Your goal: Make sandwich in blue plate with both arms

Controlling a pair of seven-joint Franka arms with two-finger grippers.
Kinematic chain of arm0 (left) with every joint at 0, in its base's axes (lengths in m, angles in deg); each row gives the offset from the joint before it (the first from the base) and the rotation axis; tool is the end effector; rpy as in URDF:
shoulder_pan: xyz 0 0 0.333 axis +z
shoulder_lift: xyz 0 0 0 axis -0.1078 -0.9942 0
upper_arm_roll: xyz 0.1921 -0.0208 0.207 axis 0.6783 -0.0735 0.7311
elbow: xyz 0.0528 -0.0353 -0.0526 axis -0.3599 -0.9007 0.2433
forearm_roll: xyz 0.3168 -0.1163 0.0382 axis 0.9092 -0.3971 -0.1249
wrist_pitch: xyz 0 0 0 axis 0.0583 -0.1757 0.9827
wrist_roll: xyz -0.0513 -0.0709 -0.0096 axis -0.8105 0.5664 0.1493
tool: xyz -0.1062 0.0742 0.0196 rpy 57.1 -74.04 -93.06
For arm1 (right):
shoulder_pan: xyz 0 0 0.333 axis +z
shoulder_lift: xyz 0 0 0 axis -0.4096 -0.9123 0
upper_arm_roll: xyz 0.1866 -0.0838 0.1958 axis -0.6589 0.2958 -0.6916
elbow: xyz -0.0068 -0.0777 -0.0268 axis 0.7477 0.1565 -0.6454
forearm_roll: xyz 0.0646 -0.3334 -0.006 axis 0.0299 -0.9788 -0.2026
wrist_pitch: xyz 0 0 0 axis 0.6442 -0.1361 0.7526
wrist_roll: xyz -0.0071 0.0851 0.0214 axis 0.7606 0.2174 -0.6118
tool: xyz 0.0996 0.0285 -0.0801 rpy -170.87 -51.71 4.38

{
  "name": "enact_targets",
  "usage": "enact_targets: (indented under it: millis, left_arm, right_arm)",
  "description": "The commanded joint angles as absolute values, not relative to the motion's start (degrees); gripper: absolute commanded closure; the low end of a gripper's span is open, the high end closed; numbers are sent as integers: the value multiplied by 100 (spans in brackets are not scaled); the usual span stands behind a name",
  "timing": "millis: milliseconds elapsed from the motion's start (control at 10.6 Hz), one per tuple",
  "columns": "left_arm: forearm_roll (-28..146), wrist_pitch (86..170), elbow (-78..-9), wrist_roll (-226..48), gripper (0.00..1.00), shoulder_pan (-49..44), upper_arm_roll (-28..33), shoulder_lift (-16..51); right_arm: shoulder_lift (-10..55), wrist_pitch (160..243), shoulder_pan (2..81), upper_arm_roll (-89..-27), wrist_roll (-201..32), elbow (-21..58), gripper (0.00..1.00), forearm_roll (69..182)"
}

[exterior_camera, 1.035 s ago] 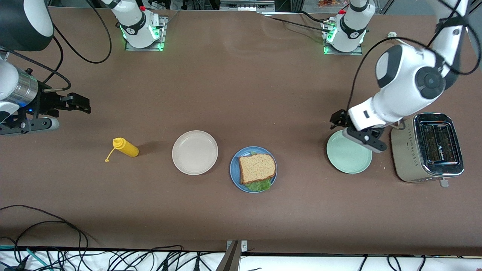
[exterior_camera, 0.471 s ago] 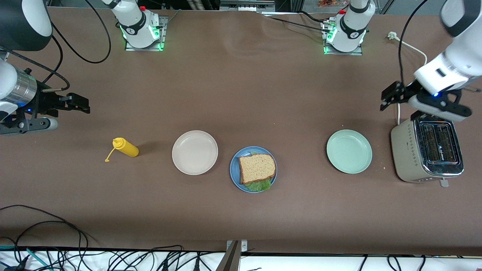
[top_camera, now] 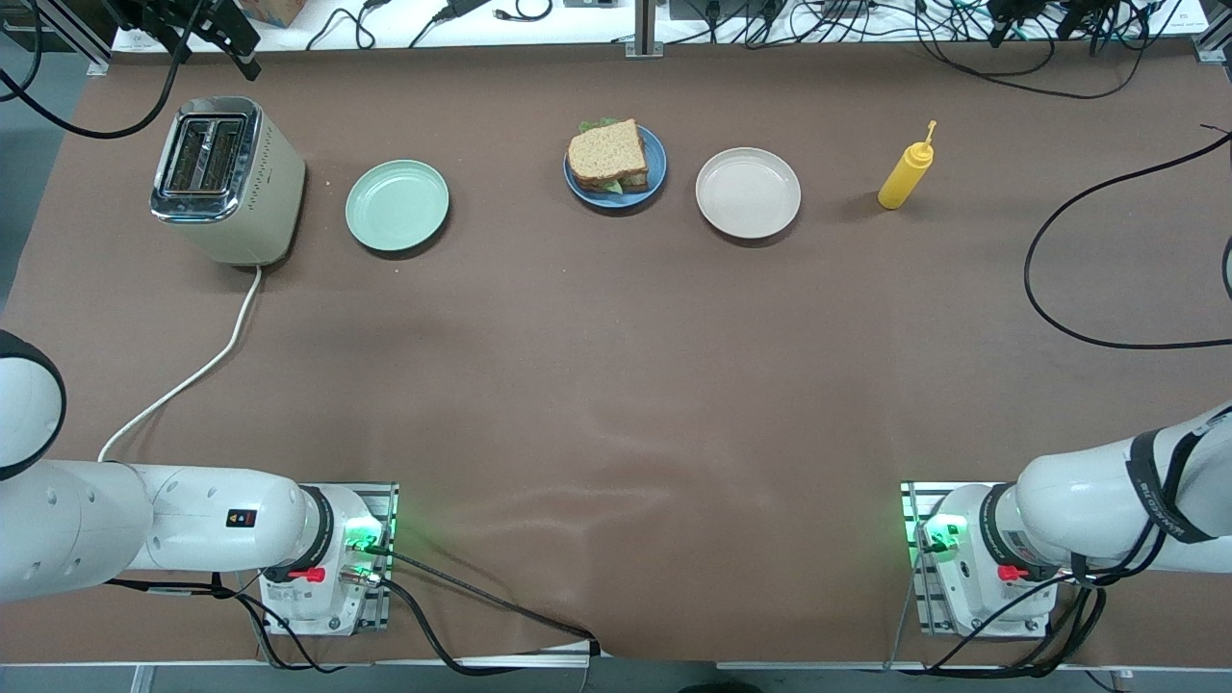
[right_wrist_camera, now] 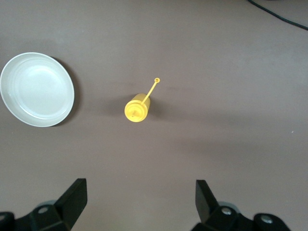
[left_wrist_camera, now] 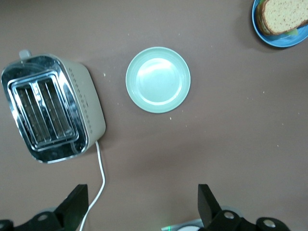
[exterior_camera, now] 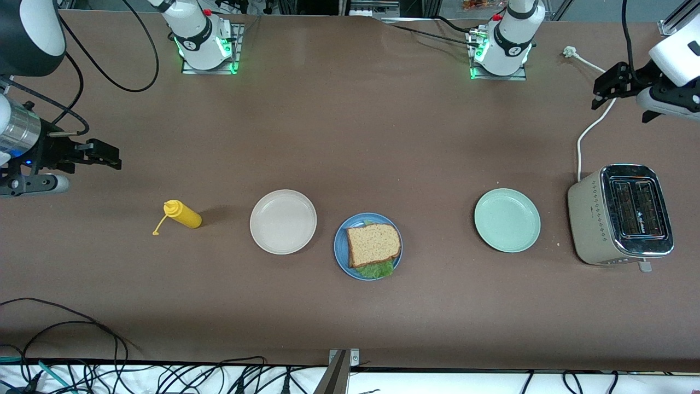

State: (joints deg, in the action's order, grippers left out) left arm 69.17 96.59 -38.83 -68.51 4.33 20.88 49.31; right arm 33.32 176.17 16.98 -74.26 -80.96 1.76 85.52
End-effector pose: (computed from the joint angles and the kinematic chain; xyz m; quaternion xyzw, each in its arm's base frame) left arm 0.4583 -0.0119 0.5762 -0.9895 0.1404 0.0324 0.0077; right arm 0.5546 0.0193 0.5081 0.9980 0.0475 -0.0414 0.0058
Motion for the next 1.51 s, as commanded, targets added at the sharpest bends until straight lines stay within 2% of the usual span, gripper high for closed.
enact_targets:
  millis: [0, 471, 1412]
  left_arm:
    - [7105, 9290, -3387, -7361, 0, 338, 2115, 4733]
    - [7052, 9299, -3210, -7688, 0, 267, 2116, 4496]
    - [7052, 9299, -3219, -7688, 0, 320, 2133, 4469]
  right_arm:
    - [3666, 17858, 1662, -7142, -8052, 359, 0, 8591]
    - [3675, 17999, 1662, -6860, -8035, 411, 0, 8635]
    - [3789, 17982, 1715, -7167, -8035, 420, 0, 8635]
